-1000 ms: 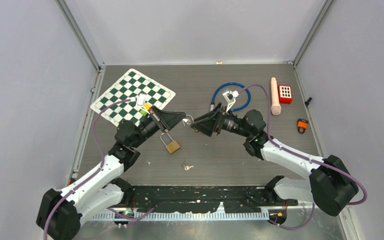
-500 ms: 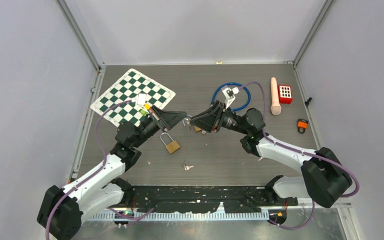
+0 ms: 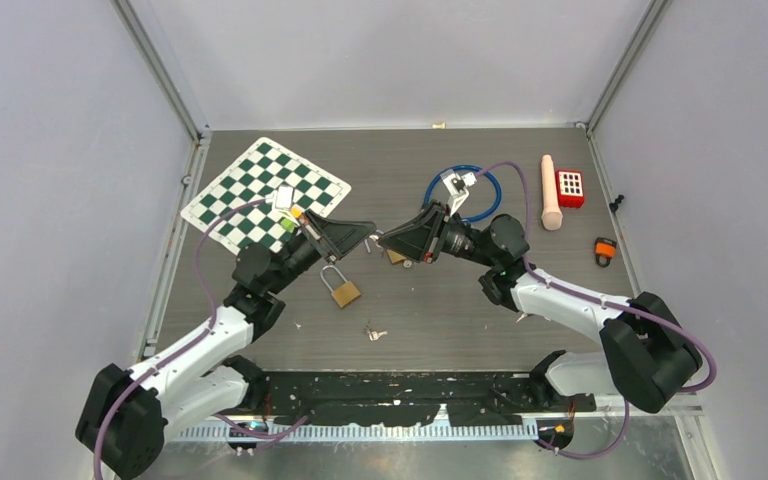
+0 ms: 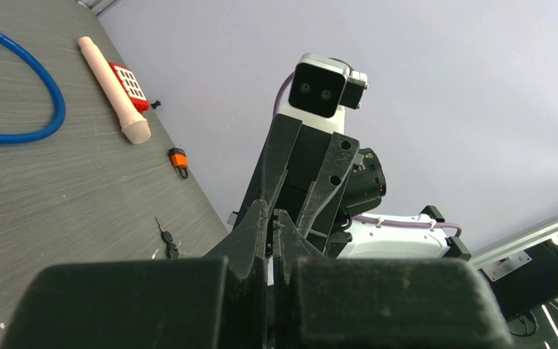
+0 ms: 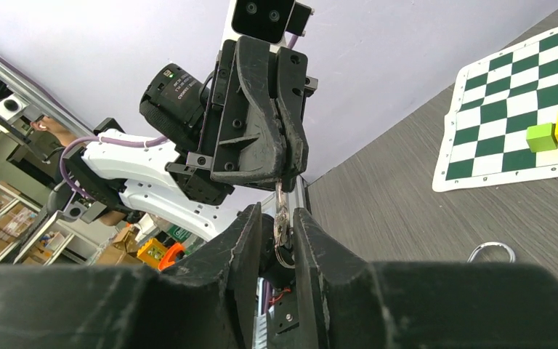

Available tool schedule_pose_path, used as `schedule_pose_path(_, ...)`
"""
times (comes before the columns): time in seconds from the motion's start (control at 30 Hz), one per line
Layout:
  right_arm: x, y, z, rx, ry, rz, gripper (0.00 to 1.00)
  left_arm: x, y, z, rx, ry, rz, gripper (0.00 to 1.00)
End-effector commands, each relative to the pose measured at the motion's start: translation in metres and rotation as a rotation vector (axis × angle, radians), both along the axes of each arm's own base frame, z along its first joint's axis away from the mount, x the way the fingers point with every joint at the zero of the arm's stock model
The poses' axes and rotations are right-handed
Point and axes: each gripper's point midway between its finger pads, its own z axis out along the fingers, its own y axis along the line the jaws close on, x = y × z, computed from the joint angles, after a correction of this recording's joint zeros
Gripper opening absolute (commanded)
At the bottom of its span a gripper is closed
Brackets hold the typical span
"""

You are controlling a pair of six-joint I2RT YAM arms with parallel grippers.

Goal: Unlock with the key

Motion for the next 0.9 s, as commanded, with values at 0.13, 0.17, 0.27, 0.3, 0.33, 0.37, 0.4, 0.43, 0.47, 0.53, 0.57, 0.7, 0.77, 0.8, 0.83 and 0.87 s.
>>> schedule_pose_path(0.13,-0.001,0.002,0.022,0.035,-0.053,0.016,0.26,-0.005,-0.001,0.017,-0.040,-0.070,-0.012,0.00)
schedule_pose_path(0.17,-0.001,0.002,0.022,0.034,-0.052,0.018,0.24,-0.005,-0.002,0.018,-0.041,-0.071,-0.013,0.00)
schedule_pose_path(0.27,-0.002,0.002,0.022,0.035,-0.052,0.021,0.20,-0.004,-0.001,0.018,-0.044,-0.070,-0.010,0.00)
schedule_pose_path(0.3,-0.002,0.002,0.023,0.035,-0.052,0.021,0.15,-0.004,-0.002,0.018,-0.044,-0.071,-0.010,0.00)
schedule_pose_path(0.33,-0.002,0.002,0.023,0.035,-0.053,0.022,0.12,-0.004,-0.002,0.018,-0.044,-0.071,-0.012,0.00)
schedule_pose_path(0.37,-0.002,0.002,0.024,0.036,-0.055,0.023,0.07,-0.004,-0.002,0.017,-0.043,-0.069,-0.011,0.00)
schedule_pose_path(0.4,-0.003,0.002,0.024,0.036,-0.057,0.028,0.06,-0.004,-0.002,0.017,-0.043,-0.068,-0.012,0.00)
schedule_pose_path(0.43,-0.003,0.002,0.024,0.035,-0.058,0.029,0.05,-0.004,-0.002,0.016,-0.043,-0.067,-0.010,0.00)
schedule_pose_path(0.47,-0.003,0.002,0.024,0.034,-0.057,0.029,0.05,-0.003,-0.002,0.016,-0.043,-0.065,-0.005,0.00)
schedule_pose_path(0.53,-0.004,0.001,0.022,0.027,-0.056,0.026,0.05,0.000,0.000,0.012,-0.039,-0.052,0.010,0.00)
schedule_pose_path(0.57,-0.003,0.001,0.018,0.015,-0.051,0.016,0.05,0.001,0.001,0.007,-0.023,-0.033,0.020,0.00)
schedule_pose_path(0.7,0.001,-0.004,0.005,-0.030,-0.038,-0.031,0.05,0.008,0.007,-0.021,0.106,0.068,0.083,0.25)
schedule_pose_path(0.77,0.001,-0.008,-0.001,-0.047,-0.042,-0.057,0.05,0.011,0.016,-0.035,0.187,0.122,0.134,0.54)
schedule_pose_path(0.8,0.000,-0.010,-0.004,-0.053,-0.042,-0.065,0.05,0.012,0.022,-0.042,0.232,0.150,0.165,0.67)
schedule_pose_path(0.83,0.003,-0.012,-0.010,-0.072,-0.040,-0.090,0.05,0.014,0.029,-0.050,0.281,0.185,0.203,0.75)
schedule_pose_path(0.87,0.002,-0.014,-0.013,-0.080,-0.041,-0.102,0.05,0.013,0.035,-0.056,0.327,0.218,0.227,0.81)
